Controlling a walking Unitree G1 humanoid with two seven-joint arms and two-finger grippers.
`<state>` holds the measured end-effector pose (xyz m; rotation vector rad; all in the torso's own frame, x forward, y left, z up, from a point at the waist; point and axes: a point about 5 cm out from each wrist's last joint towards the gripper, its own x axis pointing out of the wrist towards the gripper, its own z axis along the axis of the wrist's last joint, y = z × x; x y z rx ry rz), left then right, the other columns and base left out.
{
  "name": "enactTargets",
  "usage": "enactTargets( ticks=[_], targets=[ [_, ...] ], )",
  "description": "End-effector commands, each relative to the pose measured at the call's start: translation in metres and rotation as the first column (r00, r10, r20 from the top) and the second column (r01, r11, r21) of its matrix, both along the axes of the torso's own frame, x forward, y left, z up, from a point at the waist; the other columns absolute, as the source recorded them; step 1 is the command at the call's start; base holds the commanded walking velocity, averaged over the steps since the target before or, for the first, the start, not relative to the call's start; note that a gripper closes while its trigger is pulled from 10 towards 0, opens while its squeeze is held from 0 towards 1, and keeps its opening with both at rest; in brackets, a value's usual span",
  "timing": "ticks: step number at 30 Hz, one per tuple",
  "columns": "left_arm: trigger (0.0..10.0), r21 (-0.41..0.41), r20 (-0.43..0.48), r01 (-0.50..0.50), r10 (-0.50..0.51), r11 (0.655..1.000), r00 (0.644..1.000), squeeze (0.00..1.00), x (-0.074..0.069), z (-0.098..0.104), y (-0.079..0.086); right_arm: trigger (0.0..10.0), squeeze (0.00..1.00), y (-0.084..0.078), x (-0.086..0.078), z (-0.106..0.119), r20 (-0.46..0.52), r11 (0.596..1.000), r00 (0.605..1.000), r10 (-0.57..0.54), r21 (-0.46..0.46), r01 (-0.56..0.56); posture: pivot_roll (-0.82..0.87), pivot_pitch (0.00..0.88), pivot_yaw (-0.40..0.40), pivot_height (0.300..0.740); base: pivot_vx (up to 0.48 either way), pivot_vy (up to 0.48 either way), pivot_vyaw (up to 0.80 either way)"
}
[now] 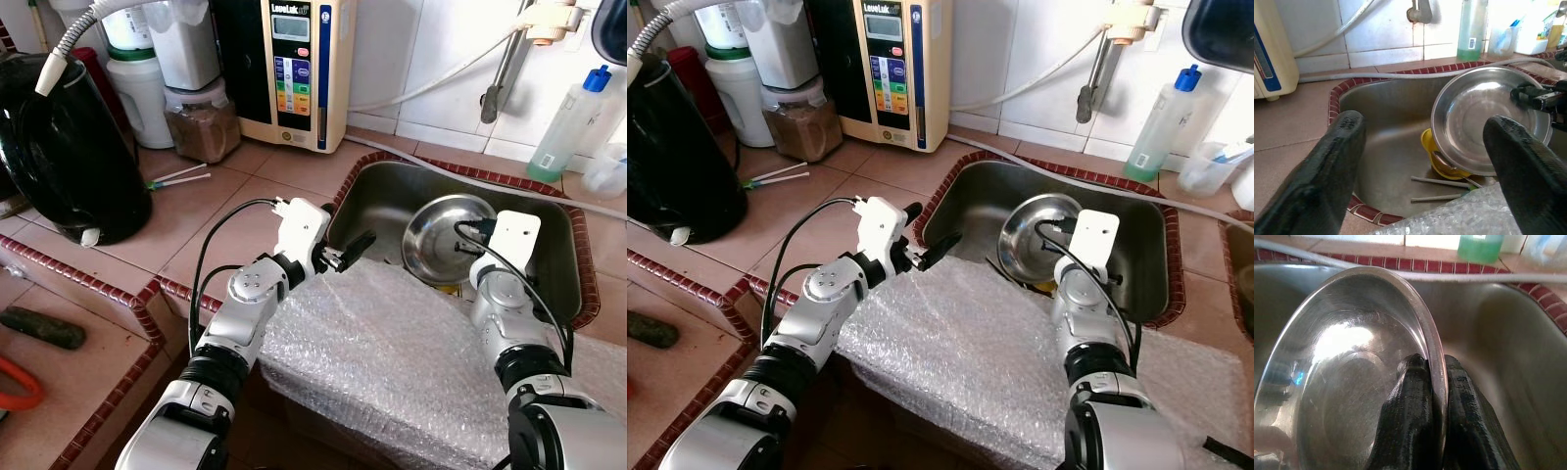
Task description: Kitchen organization
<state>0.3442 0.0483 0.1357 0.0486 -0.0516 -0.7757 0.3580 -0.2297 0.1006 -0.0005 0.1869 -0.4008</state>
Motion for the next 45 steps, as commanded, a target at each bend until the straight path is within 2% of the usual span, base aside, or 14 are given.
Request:
enactTargets(
  ticks=[1, 2, 3, 4, 5, 8, 21, 27, 34, 40, 45],
  targets=[
    [10.0, 0.018, 0.0, 0.012, -0.012, 1.0, 1.0, 1.0, 0.0, -0.001, -0.001, 0.0, 0.15, -0.003, 0.0, -0.001, -0.019, 1.0, 1.0, -0.022, 0.022, 0.022, 0.02, 0.0, 0.044, 0.74, 0.0, 0.0, 0.0],
    [10.0, 0.035, -0.009, 0.021, -0.02, 0.999, 1.0, 1.0, -0.001, -0.004, -0.002, 3.9, 0.83, -0.003, 0.0, -0.001, -0.021, 0.999, 1.0, -0.023, 0.023, 0.023, 0.01, 0.0, 0.045, 0.74, 0.0, 0.0, 0.0],
    [10.0, 0.049, -0.016, 0.024, -0.023, 0.999, 1.0, 1.0, -0.001, -0.006, -0.002, 8.0, 1.0, -0.003, 0.0, -0.002, -0.022, 0.999, 0.999, -0.025, 0.028, 0.025, 0.01, 0.0, 0.045, 0.74, 0.0, 0.0, 0.0],
    [10.0, 0.058, -0.021, 0.026, -0.025, 0.998, 0.999, 1.0, -0.002, -0.007, -0.002, 8.0, 1.0, -0.003, 0.0, -0.002, -0.022, 0.999, 0.999, -0.026, 0.032, 0.027, 0.01, 0.0, 0.045, 0.74, 0.0, 0.0, 0.0],
    [10.0, 0.069, -0.024, 0.027, -0.025, 0.997, 0.999, 1.0, -0.002, -0.009, -0.002, 10.0, 1.0, -0.003, 0.0, -0.002, -0.023, 0.999, 0.999, -0.028, 0.036, 0.029, 0.01, 0.0, 0.046, 0.74, 0.0, 0.0, 0.0],
    [10.0, 0.068, -0.024, 0.028, -0.027, 0.997, 0.999, 1.0, -0.002, -0.01, -0.001, 10.0, 1.0, -0.001, 0.0, -0.003, -0.021, 0.998, 1.0, -0.021, 0.061, 0.022, 0.01, 0.0, 0.044, 0.74, 0.0, 0.0, 0.0],
    [10.0, 0.063, -0.022, 0.03, -0.029, 0.998, 0.999, 1.0, -0.003, -0.009, -0.004, 10.0, 1.0, -0.001, 0.003, 0.001, -0.011, 0.998, 1.0, -0.008, 0.061, 0.008, 0.01, 0.0, 0.042, 0.74, 0.0, 0.0, 0.0],
    [10.0, 0.053, -0.016, -0.003, 0.004, 0.999, 1.0, 1.0, -0.001, -0.008, -0.002, 10.0, 1.0, 0.003, 0.005, 0.002, 0.005, 0.998, 1.0, 0.019, 0.068, -0.019, 0.01, 0.0, 0.04, 0.74, 0.0, 0.0, 0.0],
    [10.0, -0.011, -0.016, -0.064, 0.064, 0.998, 0.998, 1.0, 0.003, -0.003, 0.001, 10.0, 1.0, 0.021, 0.013, 0.018, 0.089, 0.988, 0.984, 0.151, -0.024, -0.15, 0.01, 0.0, 0.042, 0.74, 0.0, 0.0, 0.0],
    [10.0, -0.027, 0.0, -0.095, 0.095, 0.995, 0.995, 1.0, 0.006, 0.001, 0.003, 10.0, 1.0, 0.035, 0.016, 0.027, 0.136, 0.967, 0.958, 0.251, -0.081, -0.242, 0.01, 0.0, 0.042, 0.74, 0.0, 0.0, 0.0],
    [10.0, -0.014, 0.016, -0.225, 0.225, 0.974, 0.974, 1.0, 0.014, 0.004, 0.011, 10.0, 1.0, 0.051, 0.018, 0.034, 0.192, 0.941, 0.922, 0.337, -0.109, -0.321, 0.01, 0.0, 0.041, 0.74, 0.0, 0.0, 0.0]
  ],
)
